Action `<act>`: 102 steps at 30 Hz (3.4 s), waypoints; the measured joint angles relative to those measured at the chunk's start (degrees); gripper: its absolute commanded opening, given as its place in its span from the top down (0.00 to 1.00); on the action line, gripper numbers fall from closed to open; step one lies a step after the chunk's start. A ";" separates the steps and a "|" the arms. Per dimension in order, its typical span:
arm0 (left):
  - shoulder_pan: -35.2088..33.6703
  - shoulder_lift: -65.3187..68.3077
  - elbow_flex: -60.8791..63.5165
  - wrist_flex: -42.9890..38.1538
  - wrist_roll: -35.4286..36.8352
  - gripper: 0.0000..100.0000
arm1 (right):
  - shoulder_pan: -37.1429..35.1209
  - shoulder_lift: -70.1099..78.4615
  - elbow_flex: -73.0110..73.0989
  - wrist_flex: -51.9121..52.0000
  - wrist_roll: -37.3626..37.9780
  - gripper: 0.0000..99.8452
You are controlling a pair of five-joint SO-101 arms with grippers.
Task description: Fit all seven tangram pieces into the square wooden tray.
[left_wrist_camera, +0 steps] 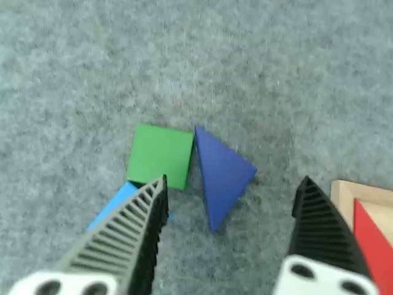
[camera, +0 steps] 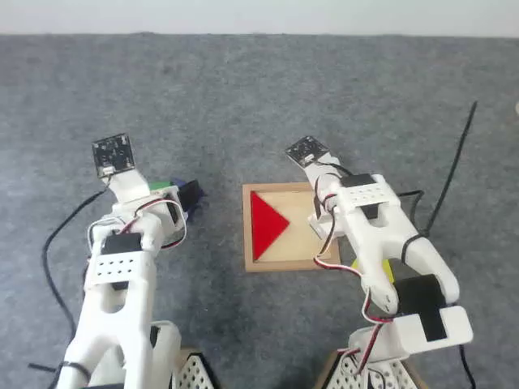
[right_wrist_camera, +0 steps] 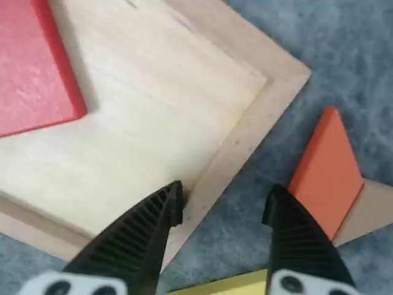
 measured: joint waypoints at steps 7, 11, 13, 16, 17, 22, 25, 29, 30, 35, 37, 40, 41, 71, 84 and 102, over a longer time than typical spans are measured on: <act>0.00 0.00 5.27 -9.93 -2.02 0.69 | 0.70 -9.14 1.67 -0.44 -3.96 0.77; 0.00 0.00 5.89 -12.57 -2.29 0.69 | 0.70 -21.63 8.26 -0.44 -6.33 0.77; 0.00 0.00 5.98 -12.84 -2.11 0.69 | 0.79 -28.04 12.84 -0.44 -6.68 0.77; 0.00 -0.97 6.42 -12.84 -1.76 0.69 | 4.13 -35.96 19.25 0.35 -6.77 0.77; 0.00 -2.20 7.12 -12.84 -1.76 0.69 | 5.63 -37.71 20.84 1.41 -6.77 0.77; 0.00 -11.96 11.43 -11.69 -1.76 0.69 | 14.24 -40.97 21.80 10.46 -5.36 0.77; 0.00 -17.67 13.10 -9.76 -1.76 0.69 | 16.18 -41.14 21.80 16.26 -1.85 0.77; 0.00 -21.80 13.54 -7.56 -1.76 0.69 | 18.02 -41.14 21.80 17.49 0.35 0.76; 0.00 -22.24 13.54 -7.30 -1.76 0.69 | 18.02 -41.14 21.89 17.67 1.05 0.76; 0.00 -22.68 13.54 -7.21 -1.76 0.69 | 14.15 -41.14 22.33 19.87 7.47 0.68; 0.00 -22.68 13.54 -7.21 -1.76 0.69 | 11.08 -41.14 22.33 20.13 7.91 0.64; 0.00 -22.68 13.54 -7.21 -1.76 0.69 | 5.36 -41.14 22.33 20.48 7.56 0.64; 0.00 -22.68 13.54 -7.21 -1.76 0.69 | 3.87 -41.14 22.33 20.48 6.95 0.65; 0.00 -22.77 13.54 -7.21 -1.76 0.69 | 7.65 -24.62 23.91 3.60 -7.03 0.68; 0.00 -22.77 13.54 -7.21 -1.76 0.69 | 8.18 -21.10 21.89 3.69 -7.03 0.91; 0.00 -22.77 13.54 -7.21 -1.76 0.69 | 12.66 -21.63 9.76 13.98 -5.54 0.91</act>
